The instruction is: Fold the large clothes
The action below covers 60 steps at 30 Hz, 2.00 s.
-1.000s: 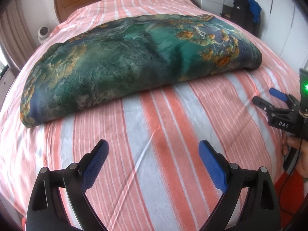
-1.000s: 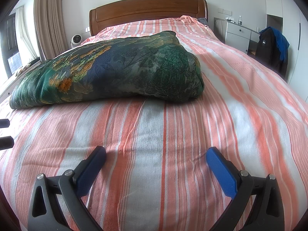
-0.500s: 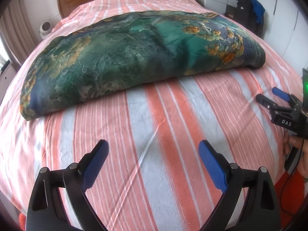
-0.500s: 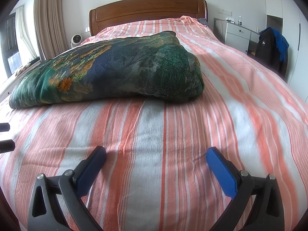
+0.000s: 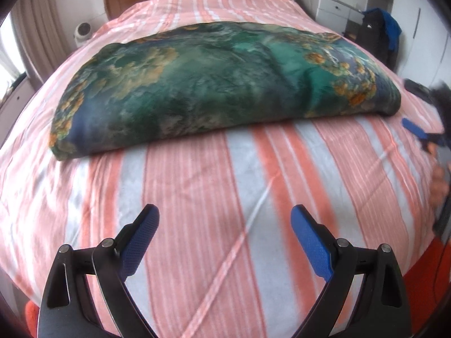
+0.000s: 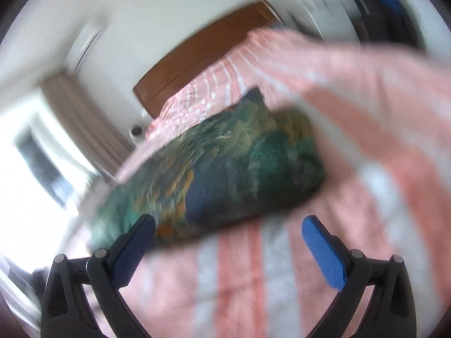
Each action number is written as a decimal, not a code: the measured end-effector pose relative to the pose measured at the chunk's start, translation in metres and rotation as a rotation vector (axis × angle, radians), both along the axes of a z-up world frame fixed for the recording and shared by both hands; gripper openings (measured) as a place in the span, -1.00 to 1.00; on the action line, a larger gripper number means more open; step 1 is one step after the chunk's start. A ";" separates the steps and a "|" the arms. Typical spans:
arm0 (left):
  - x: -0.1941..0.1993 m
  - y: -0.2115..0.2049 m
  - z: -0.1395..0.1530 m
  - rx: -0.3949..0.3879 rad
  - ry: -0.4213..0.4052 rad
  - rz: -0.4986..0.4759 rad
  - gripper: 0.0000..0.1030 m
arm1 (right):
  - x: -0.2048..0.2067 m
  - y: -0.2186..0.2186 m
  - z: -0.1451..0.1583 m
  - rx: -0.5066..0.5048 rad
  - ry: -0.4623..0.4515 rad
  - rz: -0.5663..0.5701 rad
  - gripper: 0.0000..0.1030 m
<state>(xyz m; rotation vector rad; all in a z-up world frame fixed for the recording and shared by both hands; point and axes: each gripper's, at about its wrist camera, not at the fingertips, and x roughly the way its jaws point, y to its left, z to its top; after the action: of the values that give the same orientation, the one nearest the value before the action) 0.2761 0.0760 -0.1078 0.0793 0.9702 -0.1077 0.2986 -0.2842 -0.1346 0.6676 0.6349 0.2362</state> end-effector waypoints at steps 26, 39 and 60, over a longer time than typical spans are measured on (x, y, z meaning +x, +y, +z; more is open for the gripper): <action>0.152 -0.152 0.148 -0.191 0.174 -0.529 0.88 | -0.050 0.139 0.084 -0.684 -0.460 0.111 -0.40; 0.135 -0.114 0.145 0.067 0.033 -0.399 -0.54 | -0.062 0.185 0.079 -0.828 -0.536 0.215 -0.19; 0.180 0.233 0.034 -0.257 0.079 0.203 -0.49 | -0.072 0.101 -0.003 -0.668 -0.242 0.217 0.85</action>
<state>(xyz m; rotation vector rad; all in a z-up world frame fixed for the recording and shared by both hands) 0.4561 0.3086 -0.0736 -0.2608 1.0303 -0.0483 0.2270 -0.1829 -0.1376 -0.0744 0.5093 0.2812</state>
